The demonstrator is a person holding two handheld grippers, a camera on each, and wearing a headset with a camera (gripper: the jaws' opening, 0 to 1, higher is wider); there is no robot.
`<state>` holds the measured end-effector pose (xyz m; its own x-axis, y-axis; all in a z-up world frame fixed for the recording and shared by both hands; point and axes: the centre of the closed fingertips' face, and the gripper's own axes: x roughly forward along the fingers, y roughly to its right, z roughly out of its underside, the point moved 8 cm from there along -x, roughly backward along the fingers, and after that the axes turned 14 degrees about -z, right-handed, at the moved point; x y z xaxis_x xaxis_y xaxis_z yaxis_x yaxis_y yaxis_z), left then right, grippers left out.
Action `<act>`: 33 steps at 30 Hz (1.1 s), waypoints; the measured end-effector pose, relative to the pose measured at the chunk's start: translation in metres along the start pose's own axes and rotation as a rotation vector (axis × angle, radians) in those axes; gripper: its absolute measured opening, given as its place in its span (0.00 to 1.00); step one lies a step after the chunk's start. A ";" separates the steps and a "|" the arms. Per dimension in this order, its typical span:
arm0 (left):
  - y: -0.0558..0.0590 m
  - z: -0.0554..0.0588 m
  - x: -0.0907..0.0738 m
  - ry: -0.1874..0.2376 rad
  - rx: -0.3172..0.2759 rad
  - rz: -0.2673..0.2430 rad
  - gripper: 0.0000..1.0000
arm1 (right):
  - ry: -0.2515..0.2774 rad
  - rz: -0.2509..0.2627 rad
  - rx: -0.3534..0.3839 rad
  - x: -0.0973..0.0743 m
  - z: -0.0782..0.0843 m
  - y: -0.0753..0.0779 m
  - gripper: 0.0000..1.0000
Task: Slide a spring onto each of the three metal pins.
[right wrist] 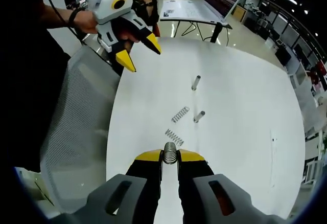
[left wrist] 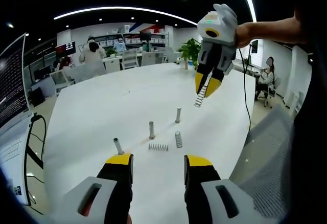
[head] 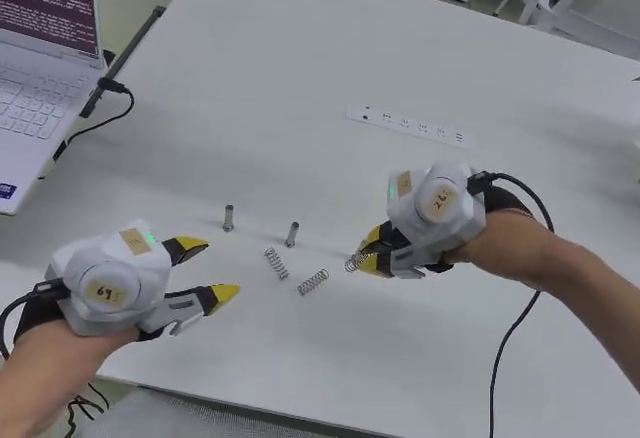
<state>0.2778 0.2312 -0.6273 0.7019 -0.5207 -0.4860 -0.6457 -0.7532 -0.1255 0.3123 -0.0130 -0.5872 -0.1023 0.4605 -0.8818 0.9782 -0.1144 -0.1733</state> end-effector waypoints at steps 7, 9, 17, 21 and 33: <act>-0.007 0.006 -0.003 -0.010 -0.023 -0.028 0.38 | 0.005 -0.007 -0.006 0.008 -0.014 0.016 0.08; -0.008 0.007 -0.004 -0.011 -0.029 -0.033 0.40 | 0.008 -0.010 -0.010 0.010 -0.019 0.020 0.08; -0.013 0.012 -0.007 -0.019 -0.048 -0.050 0.42 | 0.003 -0.007 -0.035 0.018 -0.041 0.039 0.08; -0.016 0.013 -0.008 -0.018 -0.056 -0.058 0.43 | 0.002 -0.005 -0.049 0.022 -0.051 0.048 0.08; -0.019 0.012 -0.006 -0.010 -0.080 -0.058 0.46 | 0.003 -0.019 -0.072 0.038 -0.081 0.073 0.08</act>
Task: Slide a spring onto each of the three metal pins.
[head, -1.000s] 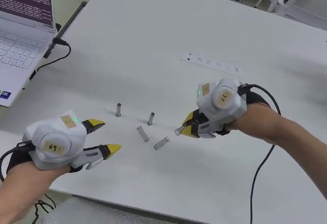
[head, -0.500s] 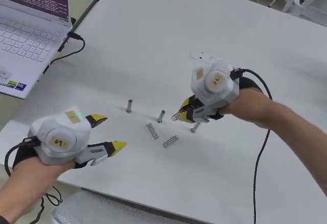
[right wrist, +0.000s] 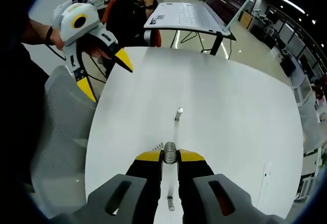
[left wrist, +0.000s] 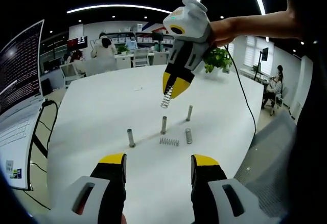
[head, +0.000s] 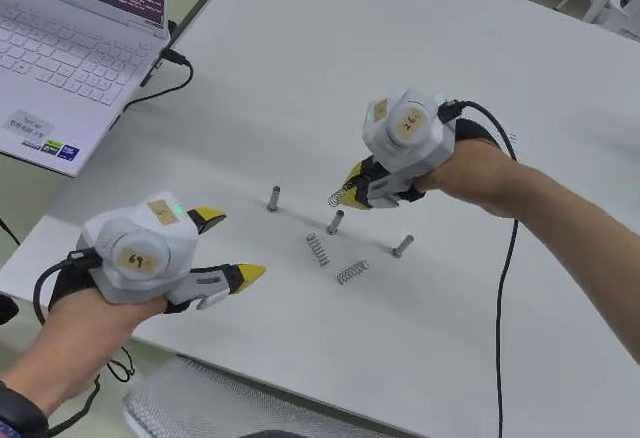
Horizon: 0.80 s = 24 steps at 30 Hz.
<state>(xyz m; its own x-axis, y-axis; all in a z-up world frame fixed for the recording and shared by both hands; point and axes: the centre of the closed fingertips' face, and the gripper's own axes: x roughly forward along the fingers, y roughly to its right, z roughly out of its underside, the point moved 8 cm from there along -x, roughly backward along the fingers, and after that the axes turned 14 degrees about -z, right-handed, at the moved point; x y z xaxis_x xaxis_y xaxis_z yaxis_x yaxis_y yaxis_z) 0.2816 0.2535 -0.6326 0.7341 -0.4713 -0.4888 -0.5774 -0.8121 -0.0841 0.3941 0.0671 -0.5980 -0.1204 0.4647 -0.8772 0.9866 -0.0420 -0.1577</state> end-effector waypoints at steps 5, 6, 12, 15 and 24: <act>0.002 0.000 0.000 0.001 -0.005 0.009 0.48 | 0.003 0.001 -0.002 0.009 -0.008 0.008 0.08; 0.002 0.000 0.000 0.000 -0.008 0.011 0.49 | 0.003 0.002 -0.003 0.011 -0.009 0.010 0.08; 0.001 0.002 -0.001 -0.002 -0.023 0.009 0.50 | 0.001 -0.014 -0.012 0.022 -0.022 0.014 0.08; 0.000 0.002 -0.002 -0.001 -0.028 0.008 0.50 | -0.001 -0.015 -0.018 0.026 -0.028 0.016 0.08; -0.001 0.005 -0.003 -0.004 -0.040 0.006 0.50 | -0.015 -0.026 -0.032 0.042 -0.042 0.023 0.08</act>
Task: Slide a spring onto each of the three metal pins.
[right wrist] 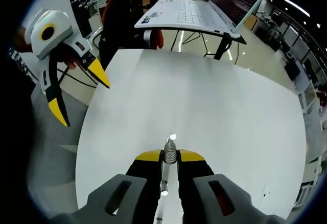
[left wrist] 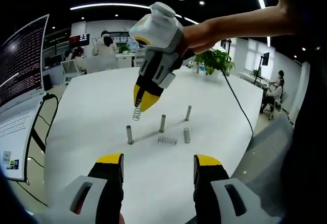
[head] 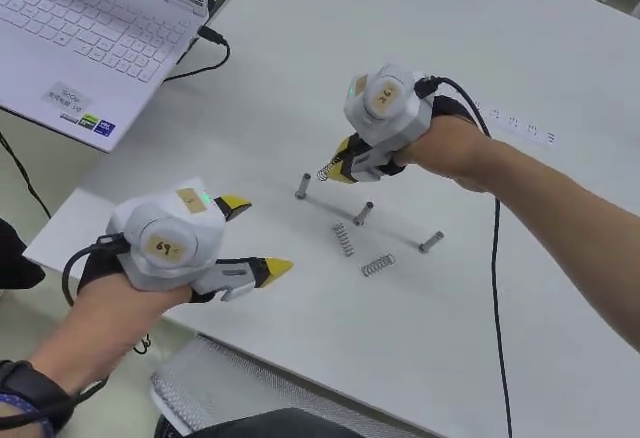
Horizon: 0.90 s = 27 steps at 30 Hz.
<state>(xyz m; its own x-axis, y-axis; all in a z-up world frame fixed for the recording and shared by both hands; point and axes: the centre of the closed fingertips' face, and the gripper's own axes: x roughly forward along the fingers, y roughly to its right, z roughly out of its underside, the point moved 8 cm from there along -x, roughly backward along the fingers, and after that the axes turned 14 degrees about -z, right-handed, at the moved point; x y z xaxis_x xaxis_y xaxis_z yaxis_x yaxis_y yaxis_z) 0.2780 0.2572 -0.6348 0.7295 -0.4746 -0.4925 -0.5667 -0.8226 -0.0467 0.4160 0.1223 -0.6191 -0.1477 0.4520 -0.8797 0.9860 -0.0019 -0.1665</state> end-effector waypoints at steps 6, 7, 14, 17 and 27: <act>-0.001 0.001 -0.001 -0.002 -0.009 -0.005 0.50 | -0.011 -0.005 0.001 0.007 -0.001 0.005 0.08; -0.001 0.002 -0.001 -0.003 -0.012 -0.005 0.50 | -0.014 -0.007 0.002 0.008 -0.001 0.007 0.08; -0.003 0.004 -0.002 -0.008 -0.020 -0.010 0.50 | -0.014 -0.014 0.006 0.012 -0.002 0.011 0.09; -0.004 0.004 -0.002 -0.010 -0.020 -0.010 0.50 | -0.015 -0.021 0.004 0.014 -0.003 0.011 0.09; -0.004 0.003 0.000 -0.014 -0.020 -0.008 0.49 | -0.025 -0.037 -0.009 0.020 -0.003 0.014 0.09</act>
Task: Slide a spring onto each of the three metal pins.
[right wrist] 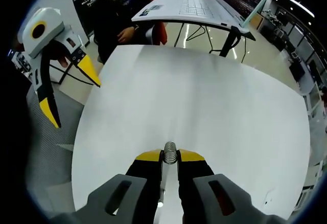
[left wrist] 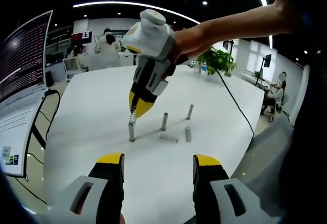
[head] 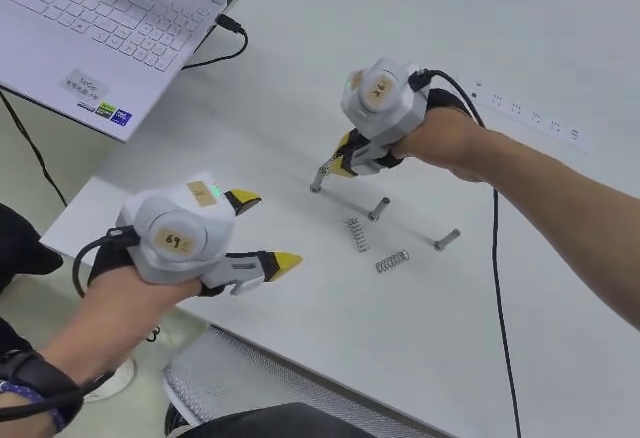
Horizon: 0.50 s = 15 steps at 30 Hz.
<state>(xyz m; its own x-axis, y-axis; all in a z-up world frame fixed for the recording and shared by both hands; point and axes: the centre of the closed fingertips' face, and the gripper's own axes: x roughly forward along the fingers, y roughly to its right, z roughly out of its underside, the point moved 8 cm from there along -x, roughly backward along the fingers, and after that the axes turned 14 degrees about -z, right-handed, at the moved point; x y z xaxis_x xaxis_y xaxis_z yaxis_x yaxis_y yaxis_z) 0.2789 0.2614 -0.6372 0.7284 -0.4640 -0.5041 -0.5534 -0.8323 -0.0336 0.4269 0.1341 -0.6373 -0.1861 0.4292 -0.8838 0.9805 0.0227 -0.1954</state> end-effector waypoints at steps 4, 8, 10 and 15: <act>0.001 0.000 0.000 -0.002 -0.001 0.003 0.49 | 0.006 -0.001 0.001 0.002 -0.002 0.001 0.09; 0.002 0.000 0.000 -0.003 -0.003 0.004 0.49 | 0.003 -0.006 -0.003 0.004 -0.003 0.001 0.09; 0.002 0.000 0.001 -0.004 -0.002 0.003 0.49 | -0.001 -0.007 -0.005 0.005 -0.003 0.002 0.09; 0.002 0.000 0.001 -0.006 -0.002 0.005 0.49 | -0.006 -0.007 -0.003 0.008 -0.003 0.003 0.09</act>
<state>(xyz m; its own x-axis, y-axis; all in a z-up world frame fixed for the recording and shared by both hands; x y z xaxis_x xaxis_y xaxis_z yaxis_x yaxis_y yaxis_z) 0.2783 0.2589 -0.6378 0.7232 -0.4668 -0.5091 -0.5565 -0.8303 -0.0292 0.4285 0.1407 -0.6434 -0.1929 0.4233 -0.8852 0.9794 0.0284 -0.1998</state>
